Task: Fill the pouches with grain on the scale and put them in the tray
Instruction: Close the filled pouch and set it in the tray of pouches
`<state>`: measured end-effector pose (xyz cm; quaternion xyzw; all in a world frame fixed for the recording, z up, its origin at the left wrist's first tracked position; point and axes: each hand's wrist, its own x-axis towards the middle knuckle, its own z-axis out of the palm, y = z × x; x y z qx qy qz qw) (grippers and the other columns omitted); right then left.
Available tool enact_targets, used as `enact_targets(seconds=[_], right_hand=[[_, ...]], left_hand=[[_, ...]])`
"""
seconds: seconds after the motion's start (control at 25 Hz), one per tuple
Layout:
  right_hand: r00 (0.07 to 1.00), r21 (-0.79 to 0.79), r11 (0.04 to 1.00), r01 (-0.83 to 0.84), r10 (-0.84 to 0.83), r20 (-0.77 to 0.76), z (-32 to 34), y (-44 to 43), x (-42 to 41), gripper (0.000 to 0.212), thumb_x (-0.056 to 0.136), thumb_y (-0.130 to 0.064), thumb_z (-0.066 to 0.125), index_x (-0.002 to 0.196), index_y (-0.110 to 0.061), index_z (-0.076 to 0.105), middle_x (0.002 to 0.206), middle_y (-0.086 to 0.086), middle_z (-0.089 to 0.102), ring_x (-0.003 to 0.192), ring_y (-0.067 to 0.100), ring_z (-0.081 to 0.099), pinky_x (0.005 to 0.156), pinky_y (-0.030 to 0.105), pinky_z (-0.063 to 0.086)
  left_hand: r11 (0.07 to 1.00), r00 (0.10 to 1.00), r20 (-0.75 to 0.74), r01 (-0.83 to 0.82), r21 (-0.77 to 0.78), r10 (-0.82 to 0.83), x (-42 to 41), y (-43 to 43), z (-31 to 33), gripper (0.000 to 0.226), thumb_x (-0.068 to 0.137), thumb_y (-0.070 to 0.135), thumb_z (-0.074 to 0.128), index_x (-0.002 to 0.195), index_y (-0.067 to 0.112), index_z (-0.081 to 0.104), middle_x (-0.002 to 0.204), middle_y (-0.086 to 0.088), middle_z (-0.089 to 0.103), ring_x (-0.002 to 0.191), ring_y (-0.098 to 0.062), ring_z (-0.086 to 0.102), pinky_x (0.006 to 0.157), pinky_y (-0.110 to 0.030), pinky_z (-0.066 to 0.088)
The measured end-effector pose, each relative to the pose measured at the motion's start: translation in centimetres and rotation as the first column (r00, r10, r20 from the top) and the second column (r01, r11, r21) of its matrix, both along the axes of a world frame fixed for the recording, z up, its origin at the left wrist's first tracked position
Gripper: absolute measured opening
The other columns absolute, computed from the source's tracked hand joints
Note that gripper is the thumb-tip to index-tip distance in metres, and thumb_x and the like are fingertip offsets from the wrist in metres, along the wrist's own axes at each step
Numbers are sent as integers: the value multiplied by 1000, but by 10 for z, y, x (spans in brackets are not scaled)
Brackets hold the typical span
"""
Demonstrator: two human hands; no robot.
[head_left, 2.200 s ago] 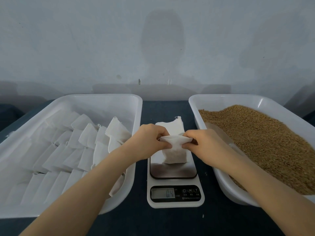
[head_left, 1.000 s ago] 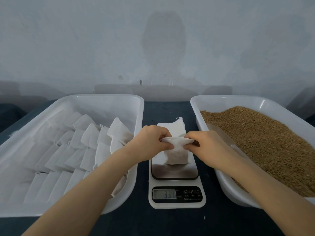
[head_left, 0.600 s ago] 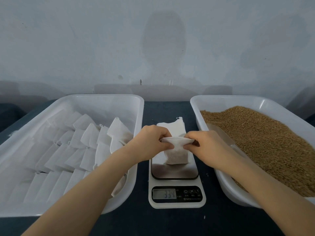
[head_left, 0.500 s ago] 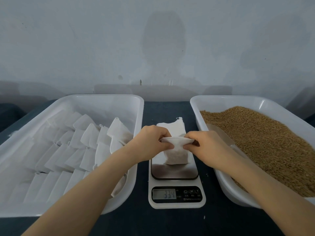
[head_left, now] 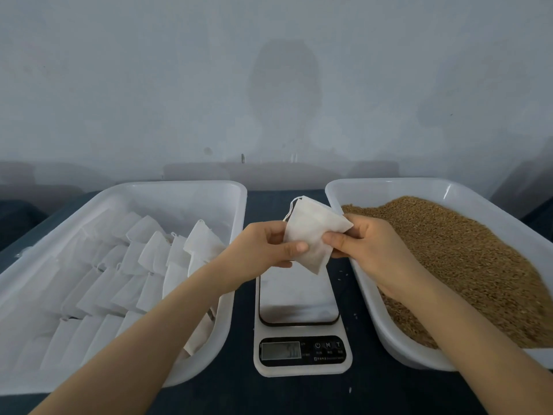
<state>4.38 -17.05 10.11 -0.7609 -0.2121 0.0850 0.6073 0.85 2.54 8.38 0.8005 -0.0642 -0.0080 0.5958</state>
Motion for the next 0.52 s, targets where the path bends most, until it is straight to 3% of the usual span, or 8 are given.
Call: enact_targets(seconds=[0.08, 0.2, 0.4, 0.52], right_hand=[[993, 120, 990, 75, -63, -100, 2, -3, -9, 13, 88, -14, 64, 100, -18, 69, 92, 0, 74, 84, 15, 71, 73, 29, 58], [954, 191, 964, 186, -130, -270, -4, -12, -29, 15, 90, -21, 61, 98, -11, 69, 86, 3, 74, 75, 14, 70, 65, 24, 56], [827, 510, 814, 278, 67, -558, -8, -25, -50, 24, 93, -10, 54, 80, 0, 72, 79, 15, 70, 65, 16, 67, 60, 24, 57], [779, 581, 746, 324, 137, -611, -7, -36, -46, 20, 94, -7, 51, 96, 6, 66, 83, 17, 68, 68, 16, 66, 61, 23, 57]], left_hand=[[997, 999, -33, 19, -78, -22, 0, -5, 5, 32, 78, 33, 71, 105, 16, 69, 99, 0, 74, 95, -15, 70, 78, -29, 57], [998, 997, -63, 55, -5, -55, 2, -19, 19, 18, 79, 36, 71, 87, 20, 72, 82, 5, 73, 77, -8, 67, 66, -20, 52], [970, 984, -176, 76, 231, -35, 19, -54, 46, 28, 84, 39, 68, 61, 23, 69, 62, 8, 62, 59, -9, 52, 56, -18, 45], [942, 976, -214, 95, 323, -25, 30, -72, 58, 27, 84, 36, 69, 70, 14, 73, 69, -1, 64, 64, -17, 51, 60, -23, 46]])
